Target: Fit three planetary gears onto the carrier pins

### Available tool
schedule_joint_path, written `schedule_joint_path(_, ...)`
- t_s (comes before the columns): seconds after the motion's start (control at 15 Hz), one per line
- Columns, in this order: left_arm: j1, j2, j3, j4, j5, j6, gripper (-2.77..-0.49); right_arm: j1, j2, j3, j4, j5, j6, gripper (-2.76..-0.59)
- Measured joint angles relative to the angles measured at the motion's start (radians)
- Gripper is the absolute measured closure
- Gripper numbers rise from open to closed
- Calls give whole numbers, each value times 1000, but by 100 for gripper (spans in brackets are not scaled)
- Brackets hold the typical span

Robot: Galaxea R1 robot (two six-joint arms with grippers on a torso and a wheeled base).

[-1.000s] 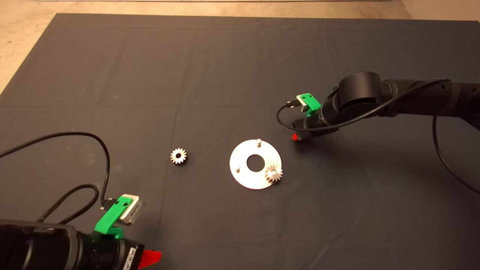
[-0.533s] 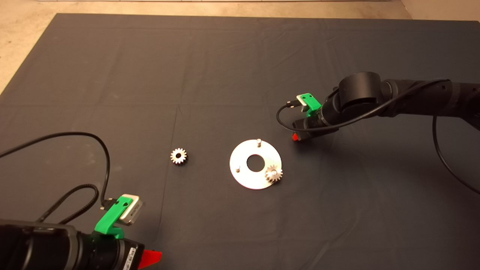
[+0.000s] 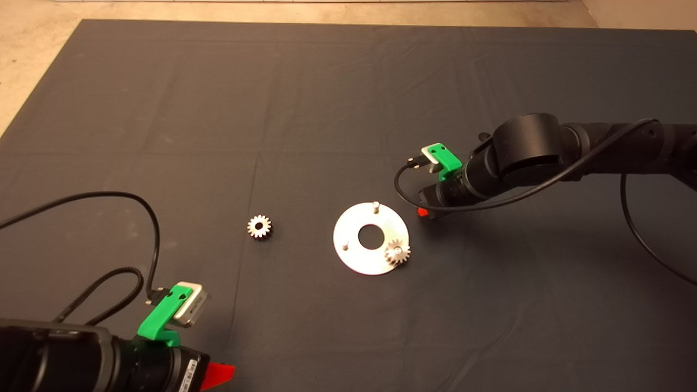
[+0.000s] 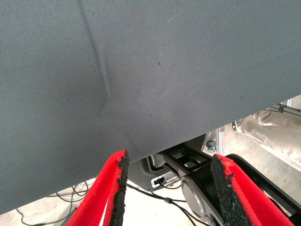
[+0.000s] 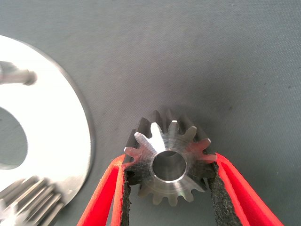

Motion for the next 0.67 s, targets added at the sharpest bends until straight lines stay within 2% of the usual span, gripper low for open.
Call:
schedule_joint_path(0.2, 0, 1, 0, 0, -2, 0, -118, 11, 0, 42, 0, -6, 27, -95)
schedule_joint_path(0.33, 0, 4, 0, 0, -9, 0, -118, 30, 11, 55, 1, -7, 35, -94)
schedule_joint_path(0.47, -2, 6, 0, 0, -10, -1, -118, 49, 41, 55, 1, -9, 36, -94)
schedule_joint_path(0.67, -11, 5, 0, 0, -11, -5, -118, 50, 129, 44, 1, -7, 36, -94)
